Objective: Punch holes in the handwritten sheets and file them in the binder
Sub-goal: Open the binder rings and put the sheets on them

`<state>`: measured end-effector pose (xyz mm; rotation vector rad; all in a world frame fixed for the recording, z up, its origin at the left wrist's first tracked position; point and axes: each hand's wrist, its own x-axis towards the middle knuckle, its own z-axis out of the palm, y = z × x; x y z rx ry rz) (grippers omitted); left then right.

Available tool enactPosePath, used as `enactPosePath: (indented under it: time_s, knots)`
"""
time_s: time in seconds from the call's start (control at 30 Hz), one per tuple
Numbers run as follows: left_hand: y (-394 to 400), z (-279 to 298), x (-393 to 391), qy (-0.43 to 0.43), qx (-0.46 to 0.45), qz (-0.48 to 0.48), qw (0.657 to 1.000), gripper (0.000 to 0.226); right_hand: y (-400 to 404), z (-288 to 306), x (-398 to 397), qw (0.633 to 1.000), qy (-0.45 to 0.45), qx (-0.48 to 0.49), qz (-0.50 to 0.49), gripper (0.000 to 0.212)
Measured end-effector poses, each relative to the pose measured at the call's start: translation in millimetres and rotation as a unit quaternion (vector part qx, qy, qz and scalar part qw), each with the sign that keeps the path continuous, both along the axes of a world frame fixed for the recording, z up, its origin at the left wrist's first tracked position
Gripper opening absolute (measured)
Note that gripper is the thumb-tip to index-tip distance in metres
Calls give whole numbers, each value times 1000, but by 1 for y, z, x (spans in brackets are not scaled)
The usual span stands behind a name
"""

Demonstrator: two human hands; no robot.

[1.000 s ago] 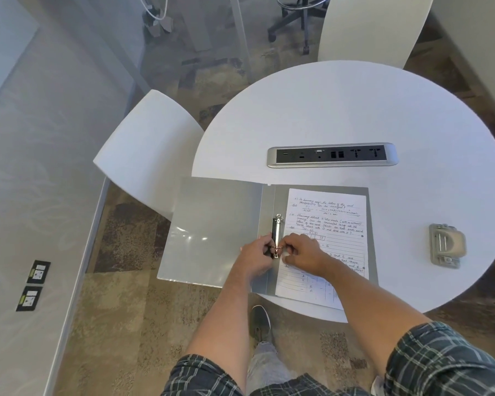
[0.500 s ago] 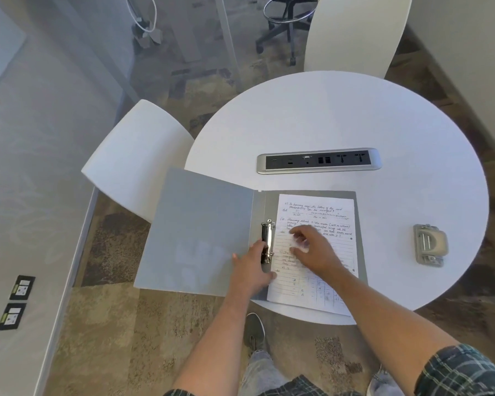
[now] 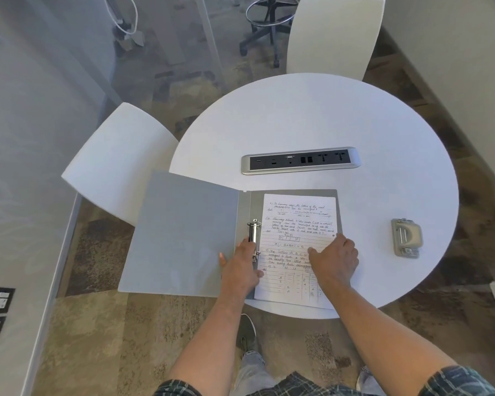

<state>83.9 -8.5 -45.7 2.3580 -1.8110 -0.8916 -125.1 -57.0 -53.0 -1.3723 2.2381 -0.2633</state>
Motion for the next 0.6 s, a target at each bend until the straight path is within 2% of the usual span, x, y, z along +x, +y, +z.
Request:
enactPosePath:
  time_s: [0.2, 0.33, 0.4, 0.6]
  knots:
    - [-4, -3, 1, 6, 12, 11, 1000, 76, -18, 3, -2, 997, -30, 30, -70, 68]
    - [-5, -2, 0, 0, 11, 14, 1000, 76, -29, 1, -12, 984, -102, 76, -125, 57]
    - [-6, 2, -2, -6, 15, 12, 1000, 75, -31, 2, -14, 980, -130, 79, -125, 52]
    - [-5, 7, -4, -15, 20, -1, 1000, 80, -41, 2, -27, 981, -132, 83, -113, 48]
